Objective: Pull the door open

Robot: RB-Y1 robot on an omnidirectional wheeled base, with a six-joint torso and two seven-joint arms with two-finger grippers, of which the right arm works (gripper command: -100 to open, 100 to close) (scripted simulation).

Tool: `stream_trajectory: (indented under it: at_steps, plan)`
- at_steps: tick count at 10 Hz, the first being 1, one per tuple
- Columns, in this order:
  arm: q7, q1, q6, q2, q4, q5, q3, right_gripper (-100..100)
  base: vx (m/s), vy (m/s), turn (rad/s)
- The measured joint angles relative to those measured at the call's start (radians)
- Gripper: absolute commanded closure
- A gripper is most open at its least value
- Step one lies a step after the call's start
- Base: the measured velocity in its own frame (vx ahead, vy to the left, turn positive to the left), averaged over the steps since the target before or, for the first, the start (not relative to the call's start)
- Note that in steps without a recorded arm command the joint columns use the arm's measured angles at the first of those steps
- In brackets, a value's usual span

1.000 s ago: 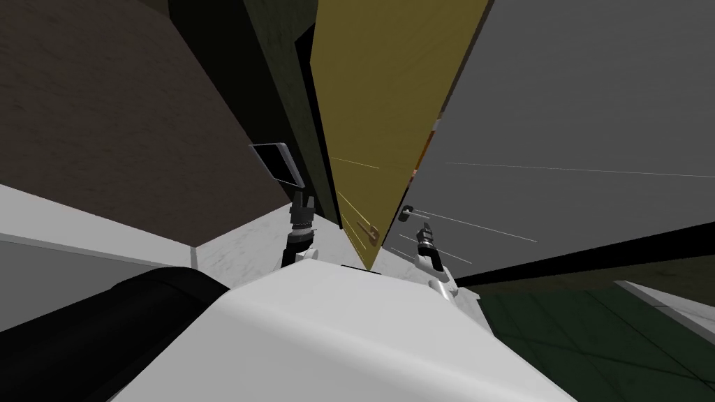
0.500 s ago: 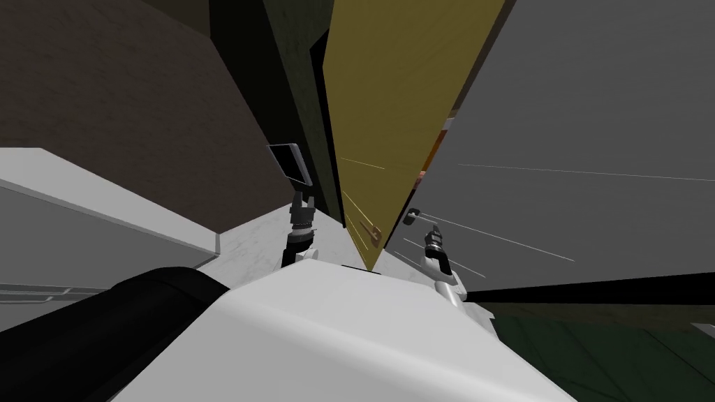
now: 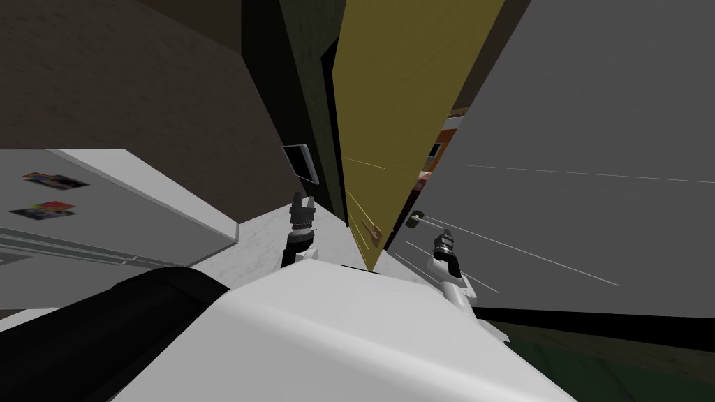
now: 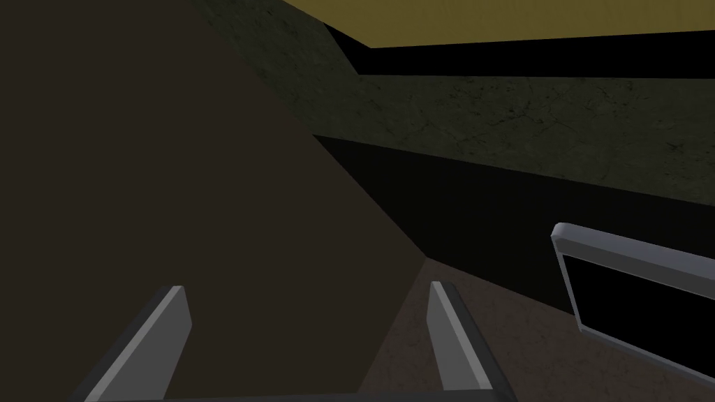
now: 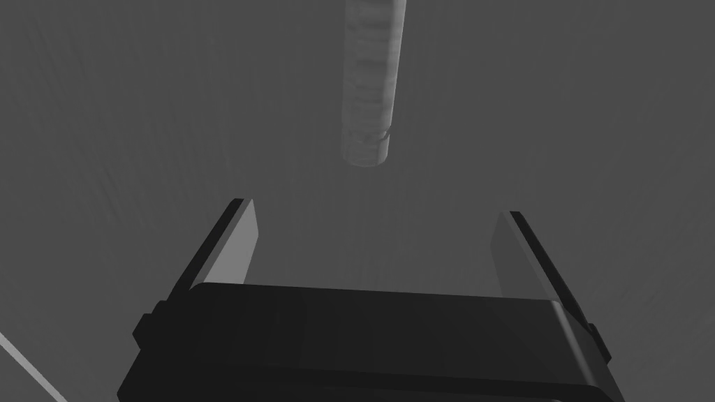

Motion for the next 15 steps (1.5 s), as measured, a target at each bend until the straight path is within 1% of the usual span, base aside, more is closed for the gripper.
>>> stream_trajectory:
  at_steps: [1,4,9,12,15]
  plan:
    - [0.005,-0.015,-0.01,-0.005,0.031,-0.002,-0.021,-100,0.002,-0.033,0.054]
    - [0.012,-0.03,-0.011,-0.013,0.051,-0.006,-0.051,-100,-0.01,-0.018,0.06]
    - [0.012,-0.03,-0.011,-0.013,0.053,-0.006,-0.053,-100,0.001,0.005,-0.011]
    - [0.012,-0.03,-0.011,-0.013,0.053,-0.006,-0.053,-100,-0.001,-0.015,0.025]
    - [0.065,-0.036,-0.012,-0.01,0.056,-0.043,-0.062,-100,0.004,0.007,-0.024]
